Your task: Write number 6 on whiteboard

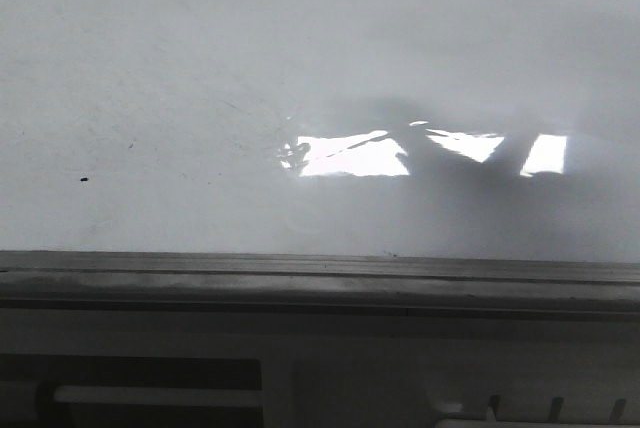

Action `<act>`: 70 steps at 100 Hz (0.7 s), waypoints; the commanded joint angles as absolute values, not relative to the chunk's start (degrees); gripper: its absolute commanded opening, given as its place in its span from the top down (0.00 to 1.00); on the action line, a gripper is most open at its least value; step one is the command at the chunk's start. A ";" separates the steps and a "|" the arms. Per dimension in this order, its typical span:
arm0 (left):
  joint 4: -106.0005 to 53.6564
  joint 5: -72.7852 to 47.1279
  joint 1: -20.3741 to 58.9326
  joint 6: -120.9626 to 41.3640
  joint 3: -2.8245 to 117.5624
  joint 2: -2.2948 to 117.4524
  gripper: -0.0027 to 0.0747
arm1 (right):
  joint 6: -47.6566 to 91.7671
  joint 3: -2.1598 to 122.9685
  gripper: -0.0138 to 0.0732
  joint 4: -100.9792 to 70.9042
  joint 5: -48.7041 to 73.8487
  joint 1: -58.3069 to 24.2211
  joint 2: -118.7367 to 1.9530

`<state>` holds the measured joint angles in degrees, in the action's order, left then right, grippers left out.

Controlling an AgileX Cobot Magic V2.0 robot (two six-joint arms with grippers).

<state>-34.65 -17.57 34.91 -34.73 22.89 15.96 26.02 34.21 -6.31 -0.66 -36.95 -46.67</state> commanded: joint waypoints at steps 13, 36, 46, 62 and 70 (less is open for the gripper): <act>-37.35 -12.48 34.64 -34.09 23.22 15.09 0.99 | 26.50 35.63 0.92 -5.85 -8.82 -35.83 -51.54; -37.35 -12.48 34.64 -34.09 23.22 15.19 0.99 | 26.58 35.63 0.91 -5.85 -10.59 -34.33 -54.98; -37.35 -12.48 34.64 -34.09 23.22 15.19 0.99 | 26.58 35.63 0.91 -5.85 -11.12 -31.32 -55.75; -37.35 -12.48 34.64 -34.09 23.22 15.19 0.99 | 26.58 35.63 0.91 -5.95 -11.66 -28.69 -56.01; -37.35 -12.48 34.64 -34.09 23.22 15.30 0.99 | 26.58 35.63 0.91 -5.95 -11.27 -28.60 -56.54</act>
<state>-36.16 -16.60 34.91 -34.60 21.78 14.69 26.02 34.12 -6.26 -7.25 -29.28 -56.38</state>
